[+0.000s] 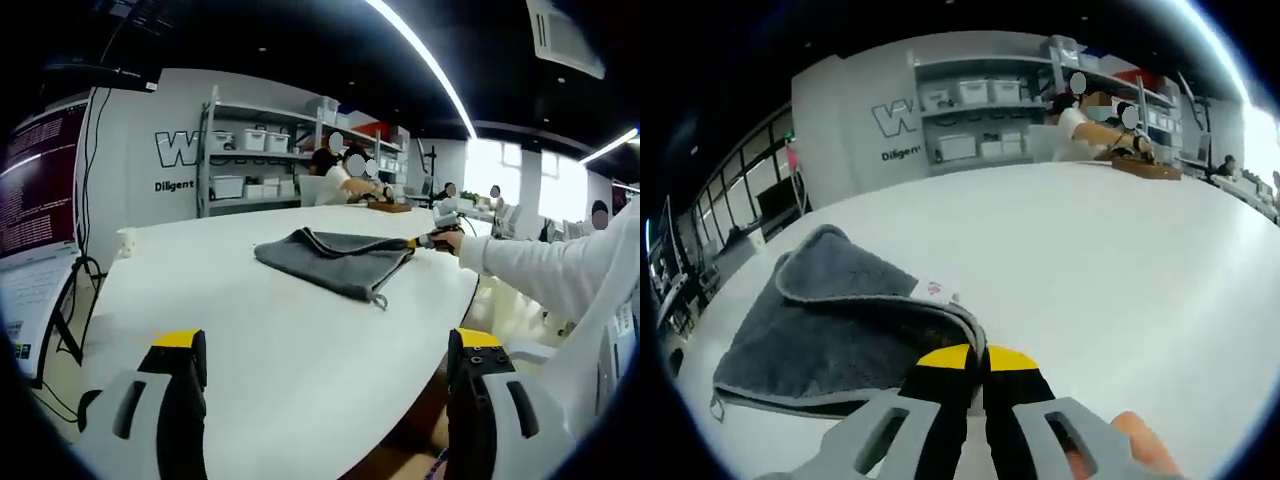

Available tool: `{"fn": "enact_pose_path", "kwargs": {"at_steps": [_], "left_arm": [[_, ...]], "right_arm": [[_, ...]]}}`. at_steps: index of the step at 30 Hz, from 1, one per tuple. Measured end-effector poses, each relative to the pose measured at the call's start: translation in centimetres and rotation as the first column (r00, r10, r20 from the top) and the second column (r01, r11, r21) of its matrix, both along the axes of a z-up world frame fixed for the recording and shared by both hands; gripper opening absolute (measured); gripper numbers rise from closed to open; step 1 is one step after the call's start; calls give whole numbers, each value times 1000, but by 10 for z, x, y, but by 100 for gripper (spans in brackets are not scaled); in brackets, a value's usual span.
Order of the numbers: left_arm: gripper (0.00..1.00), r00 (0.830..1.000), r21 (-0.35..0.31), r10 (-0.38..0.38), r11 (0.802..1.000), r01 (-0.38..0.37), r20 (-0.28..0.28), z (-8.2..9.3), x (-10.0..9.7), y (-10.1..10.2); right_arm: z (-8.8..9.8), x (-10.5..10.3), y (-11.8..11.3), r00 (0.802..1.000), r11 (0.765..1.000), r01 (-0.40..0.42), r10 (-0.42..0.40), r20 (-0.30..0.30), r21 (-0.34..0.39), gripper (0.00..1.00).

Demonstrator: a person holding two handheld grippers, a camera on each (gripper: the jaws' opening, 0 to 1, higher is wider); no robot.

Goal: Open the folded towel by lifting each exposed corner and separating the folded layers until the towel lies flat within the target outline without major curled edges

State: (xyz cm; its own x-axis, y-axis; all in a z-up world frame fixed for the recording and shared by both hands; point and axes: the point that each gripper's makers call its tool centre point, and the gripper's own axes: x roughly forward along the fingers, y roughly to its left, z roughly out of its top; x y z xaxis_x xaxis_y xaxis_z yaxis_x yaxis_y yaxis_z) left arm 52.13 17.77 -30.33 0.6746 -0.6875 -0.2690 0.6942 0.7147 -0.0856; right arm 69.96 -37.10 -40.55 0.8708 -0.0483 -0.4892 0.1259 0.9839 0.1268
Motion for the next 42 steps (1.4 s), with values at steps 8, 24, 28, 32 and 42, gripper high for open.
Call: {"fn": "enact_pose_path", "kwargs": {"at_steps": [8, 24, 28, 32, 42], "left_arm": [[99, 1000, -7, -9, 1000, 9, -6, 0, -1, 1], [99, 1000, 0, -18, 1000, 18, -2, 1, -3, -2], [99, 1000, 3, -25, 1000, 25, -7, -1, -4, -4], [99, 999, 3, -34, 999, 34, -11, -2, -5, -6], [99, 1000, 2, -20, 1000, 20, -10, -1, -3, -3]], "right_arm": [[-6, -11, 2, 999, 999, -32, 31, -20, -37, 0], [-5, -15, 3, 993, 982, -114, 114, -3, -153, 0], [5, -23, 5, 989, 978, -136, 143, 35, -158, 3], [19, -30, 7, 984, 990, -129, 136, 116, -61, 19], [59, -66, 59, 941, 937, -252, 296, 165, -244, 55]]}}
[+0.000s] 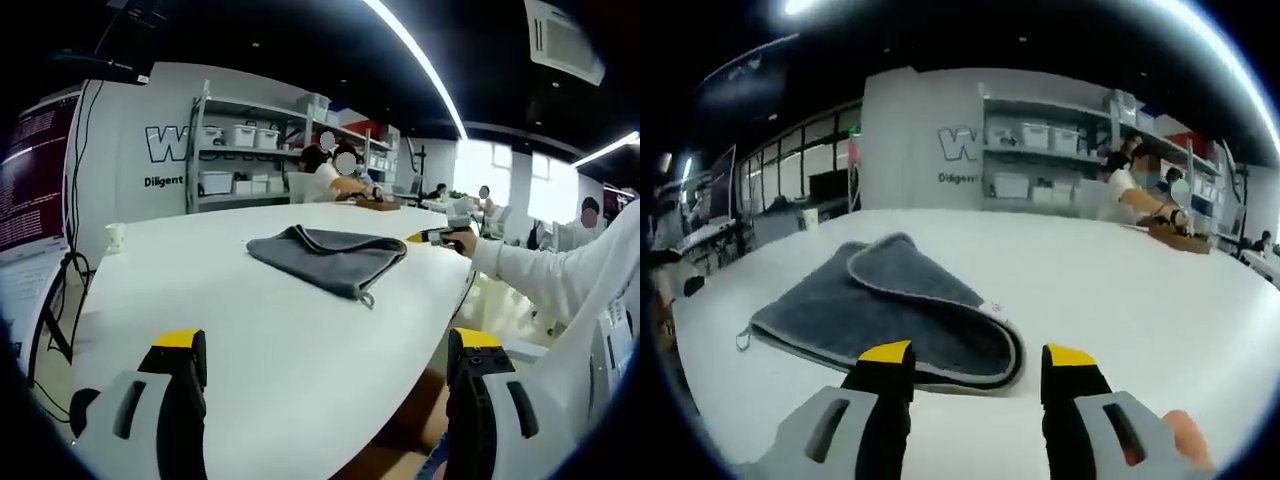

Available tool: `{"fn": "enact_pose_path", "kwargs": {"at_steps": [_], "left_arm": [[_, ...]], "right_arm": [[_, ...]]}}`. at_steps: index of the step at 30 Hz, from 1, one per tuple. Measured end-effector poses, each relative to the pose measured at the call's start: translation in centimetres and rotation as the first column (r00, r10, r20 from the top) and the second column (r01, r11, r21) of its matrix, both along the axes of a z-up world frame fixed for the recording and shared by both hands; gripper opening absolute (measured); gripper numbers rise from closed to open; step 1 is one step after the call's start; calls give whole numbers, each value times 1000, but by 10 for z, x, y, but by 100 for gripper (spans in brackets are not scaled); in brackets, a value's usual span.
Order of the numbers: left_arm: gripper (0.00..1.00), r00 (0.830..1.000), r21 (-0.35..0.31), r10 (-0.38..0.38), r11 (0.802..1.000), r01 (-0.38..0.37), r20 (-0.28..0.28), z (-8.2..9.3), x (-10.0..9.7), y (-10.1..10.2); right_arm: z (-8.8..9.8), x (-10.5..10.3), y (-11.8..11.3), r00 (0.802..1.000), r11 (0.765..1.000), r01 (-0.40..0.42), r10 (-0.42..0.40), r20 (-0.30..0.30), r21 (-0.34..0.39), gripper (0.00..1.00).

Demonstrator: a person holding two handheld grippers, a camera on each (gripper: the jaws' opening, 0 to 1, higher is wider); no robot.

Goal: Open the folded towel by lifting each exposed corner and separating the folded layers until the towel lies flat within the target outline without major curled edges

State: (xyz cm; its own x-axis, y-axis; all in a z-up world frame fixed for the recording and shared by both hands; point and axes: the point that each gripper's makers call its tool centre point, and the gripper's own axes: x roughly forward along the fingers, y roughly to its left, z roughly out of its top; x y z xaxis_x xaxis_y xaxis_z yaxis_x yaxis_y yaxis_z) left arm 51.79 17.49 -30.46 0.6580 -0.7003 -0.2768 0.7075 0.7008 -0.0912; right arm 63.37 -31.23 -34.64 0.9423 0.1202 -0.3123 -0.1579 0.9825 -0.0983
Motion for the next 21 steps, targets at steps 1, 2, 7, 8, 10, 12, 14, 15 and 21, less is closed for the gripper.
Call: {"fn": "enact_pose_path", "kwargs": {"at_steps": [1, 2, 7, 8, 10, 12, 14, 15, 21], "left_arm": [[99, 1000, -1, 1, 1000, -1, 0, 1, 0, 0], [99, 1000, -1, 1, 1000, -1, 1, 1, -1, 0], [99, 1000, -1, -12, 1000, 12, 18, 4, -5, -3], [99, 1000, 1, -13, 1000, 13, 17, 3, -4, -4], [99, 1000, 6, -14, 1000, 14, 5, -2, -2, -3], [99, 1000, 7, -16, 1000, 16, -6, -6, -1, -3], [99, 1000, 8, -19, 1000, 19, -22, -10, 1, -2], [99, 1000, 8, -18, 1000, 18, -25, -11, 2, -1], [99, 1000, 13, -7, 1000, 7, -25, -13, 5, 2]], "right_arm": [[1, -1, 2, 1000, 1000, -2, 2, 1, -4, 59], [1, -2, 3, 1000, 1000, -5, 5, 3, -9, 63], [12, -38, 82, 991, 991, -129, 130, 40, -25, 82], [12, -43, 93, 989, 990, -143, 143, 41, -15, 87], [13, -50, 112, 986, 987, -162, 162, 38, 10, 91], [15, -53, 120, 985, 986, -165, 163, 47, 21, 94], [19, -58, 133, 986, 987, -157, 155, 62, 40, 97], [20, -59, 138, 986, 988, -150, 146, 74, 48, 98], [17, -67, 145, 993, 995, -84, 79, 83, 56, 99]]}}
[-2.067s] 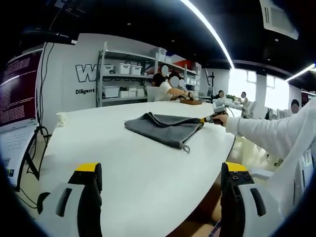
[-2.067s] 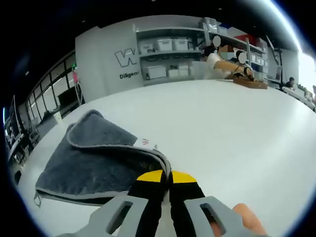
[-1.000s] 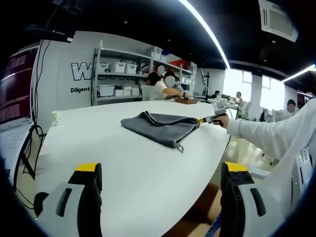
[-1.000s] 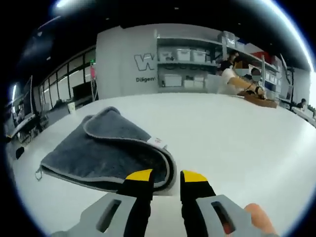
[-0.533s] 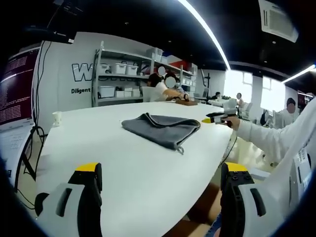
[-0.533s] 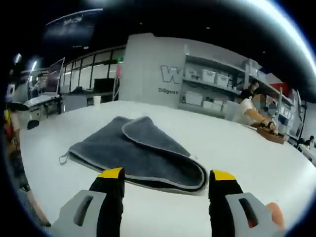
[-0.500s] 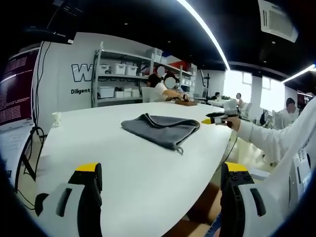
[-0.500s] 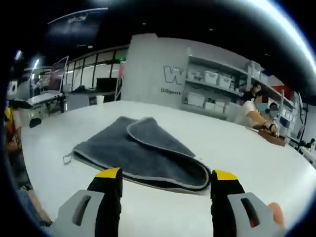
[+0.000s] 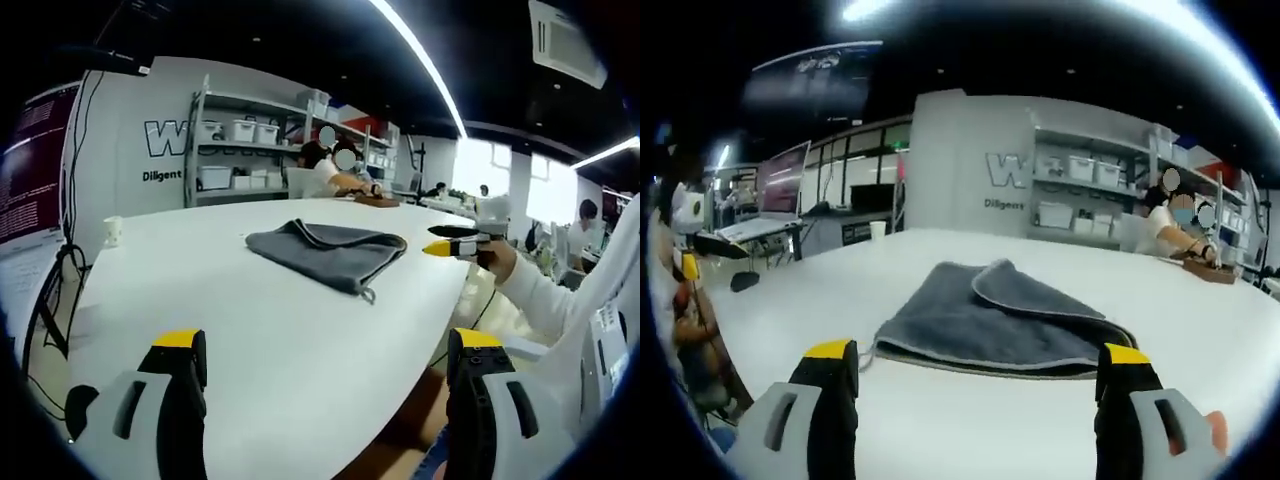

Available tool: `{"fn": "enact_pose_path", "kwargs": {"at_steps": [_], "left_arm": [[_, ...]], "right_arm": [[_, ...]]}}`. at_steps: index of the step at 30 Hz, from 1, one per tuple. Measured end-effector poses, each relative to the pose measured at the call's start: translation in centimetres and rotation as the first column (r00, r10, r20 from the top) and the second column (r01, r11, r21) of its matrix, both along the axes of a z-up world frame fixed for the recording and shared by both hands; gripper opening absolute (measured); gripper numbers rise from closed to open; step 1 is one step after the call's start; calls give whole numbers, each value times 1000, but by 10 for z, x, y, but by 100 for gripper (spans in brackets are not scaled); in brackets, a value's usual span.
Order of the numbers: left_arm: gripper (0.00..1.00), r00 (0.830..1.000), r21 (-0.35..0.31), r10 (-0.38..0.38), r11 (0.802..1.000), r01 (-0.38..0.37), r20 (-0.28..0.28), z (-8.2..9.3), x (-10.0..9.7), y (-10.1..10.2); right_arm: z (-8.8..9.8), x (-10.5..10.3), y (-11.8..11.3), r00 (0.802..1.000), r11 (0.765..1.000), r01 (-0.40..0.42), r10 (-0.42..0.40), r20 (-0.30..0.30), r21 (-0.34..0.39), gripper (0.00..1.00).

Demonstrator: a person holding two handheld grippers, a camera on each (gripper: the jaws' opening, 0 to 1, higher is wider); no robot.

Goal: Open the folded towel by lifting each exposed corner and separating the folded layers until the towel lies flat within the target outline without major curled edges

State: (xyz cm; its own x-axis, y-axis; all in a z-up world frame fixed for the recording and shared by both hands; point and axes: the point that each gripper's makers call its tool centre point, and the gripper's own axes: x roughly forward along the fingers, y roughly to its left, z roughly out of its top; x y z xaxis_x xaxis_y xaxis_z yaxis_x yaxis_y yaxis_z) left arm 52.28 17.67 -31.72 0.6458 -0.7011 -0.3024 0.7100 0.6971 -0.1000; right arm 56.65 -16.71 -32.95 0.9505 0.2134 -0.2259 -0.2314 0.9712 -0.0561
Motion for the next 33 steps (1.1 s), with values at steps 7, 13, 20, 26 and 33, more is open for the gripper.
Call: {"fn": "enact_pose_path", "kwargs": {"at_steps": [7, 13, 20, 26, 33], "left_arm": [[99, 1000, 18, 8, 1000, -8, -19, -9, 6, -3], [99, 999, 39, 5, 999, -4, -32, -17, 8, -7], [99, 999, 66, 37, 997, -34, -34, -21, 12, -2], [99, 998, 88, 50, 995, -48, -23, -22, 13, 0], [99, 998, 102, 58, 993, -55, -24, -24, 15, 4]], "right_arm": [[-17, -19, 11, 995, 982, 95, -96, -6, 165, 99], [-32, -32, 10, 990, 970, 140, -136, -30, 197, 99], [-35, -32, 6, 987, 970, 158, -151, -51, 184, 99], [-35, -33, 11, 986, 975, 164, -157, -53, 152, 99], [-29, -35, 13, 983, 976, 183, -178, -54, 118, 99]]}}
